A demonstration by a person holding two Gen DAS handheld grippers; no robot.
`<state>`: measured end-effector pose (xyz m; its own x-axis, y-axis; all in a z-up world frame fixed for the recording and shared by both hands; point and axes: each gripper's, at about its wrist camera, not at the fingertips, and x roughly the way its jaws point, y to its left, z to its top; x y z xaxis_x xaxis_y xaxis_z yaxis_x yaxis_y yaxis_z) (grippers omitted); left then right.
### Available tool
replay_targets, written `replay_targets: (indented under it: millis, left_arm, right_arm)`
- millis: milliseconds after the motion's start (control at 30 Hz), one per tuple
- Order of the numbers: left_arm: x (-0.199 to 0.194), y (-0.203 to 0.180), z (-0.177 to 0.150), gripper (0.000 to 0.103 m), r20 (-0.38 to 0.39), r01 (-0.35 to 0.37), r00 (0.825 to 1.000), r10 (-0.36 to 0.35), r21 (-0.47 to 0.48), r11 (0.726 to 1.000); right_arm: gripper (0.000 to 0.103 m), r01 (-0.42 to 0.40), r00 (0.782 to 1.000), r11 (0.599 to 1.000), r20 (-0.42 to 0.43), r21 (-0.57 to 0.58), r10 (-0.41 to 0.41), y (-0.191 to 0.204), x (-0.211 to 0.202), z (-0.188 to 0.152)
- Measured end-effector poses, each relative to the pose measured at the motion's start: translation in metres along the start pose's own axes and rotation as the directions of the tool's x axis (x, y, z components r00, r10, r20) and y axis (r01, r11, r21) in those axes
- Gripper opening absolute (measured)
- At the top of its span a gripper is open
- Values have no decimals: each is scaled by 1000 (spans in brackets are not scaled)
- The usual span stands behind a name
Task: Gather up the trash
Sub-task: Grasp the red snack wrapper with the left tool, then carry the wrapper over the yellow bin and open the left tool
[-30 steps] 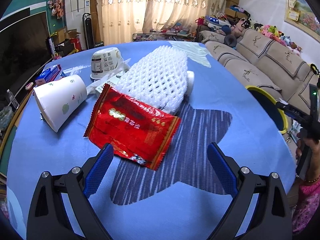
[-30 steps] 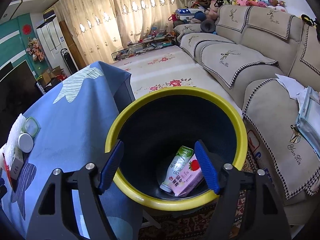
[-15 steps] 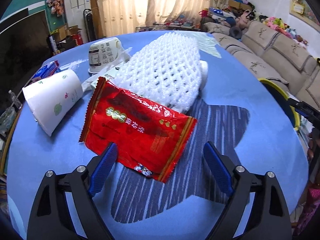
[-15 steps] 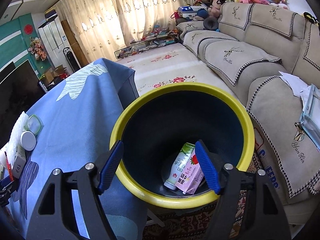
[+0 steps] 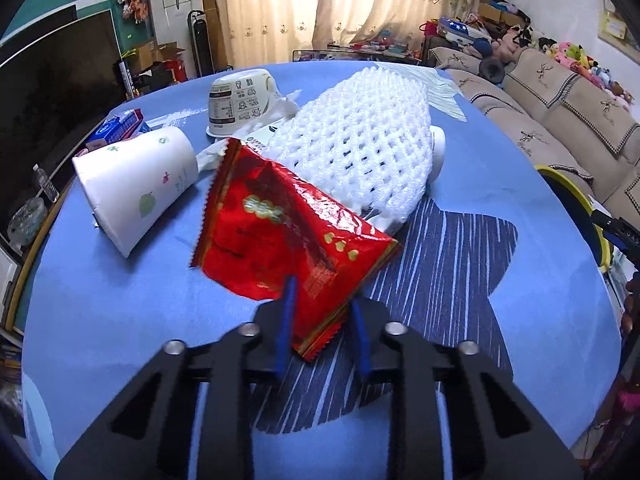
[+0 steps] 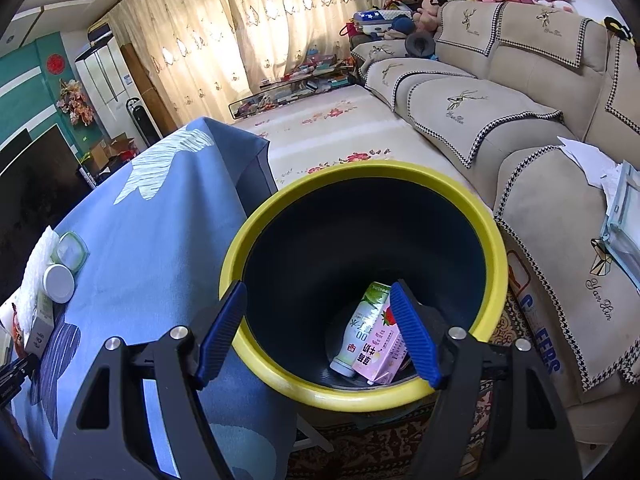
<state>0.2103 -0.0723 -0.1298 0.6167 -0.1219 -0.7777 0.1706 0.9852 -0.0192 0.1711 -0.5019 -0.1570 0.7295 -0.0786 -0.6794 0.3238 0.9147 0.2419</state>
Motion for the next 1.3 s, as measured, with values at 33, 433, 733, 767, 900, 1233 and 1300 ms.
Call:
replay_targets:
  millis: [33, 433, 733, 767, 900, 1233, 1300]
  left_arm:
    - [-4, 2, -1, 20, 4, 5, 1000, -5, -1, 1000]
    - [-77, 0, -11, 14, 97, 87, 991, -89, 25, 996]
    - [-68, -94, 17, 14, 74, 291, 947, -311, 206, 934]
    - [-63, -105, 22, 14, 65, 308, 942, -330, 225, 924]
    - [-41, -157, 43, 14, 14, 381, 914, -405, 309, 872]
    - [11, -293, 93, 14, -135, 538, 831, -540, 443, 717]
    - [23, -316, 99, 14, -155, 546, 827, -541, 452, 706]
  right_arm:
    - [70, -1, 1000, 1000, 0, 2, 1, 0, -1, -1]
    - [70, -28, 1000, 999, 12, 21, 27, -3, -10, -4]
    - [70, 16, 999, 999, 50, 31, -18, -21, -31, -3]
    - [70, 30, 998, 999, 58, 33, -32, -25, -36, -3]
    - [71, 76, 993, 995, 84, 63, -81, -48, -55, 0]
    - [72, 133, 983, 986, 110, 98, -144, -76, -80, 3]
    - [72, 138, 983, 985, 111, 99, -149, -77, -81, 3]
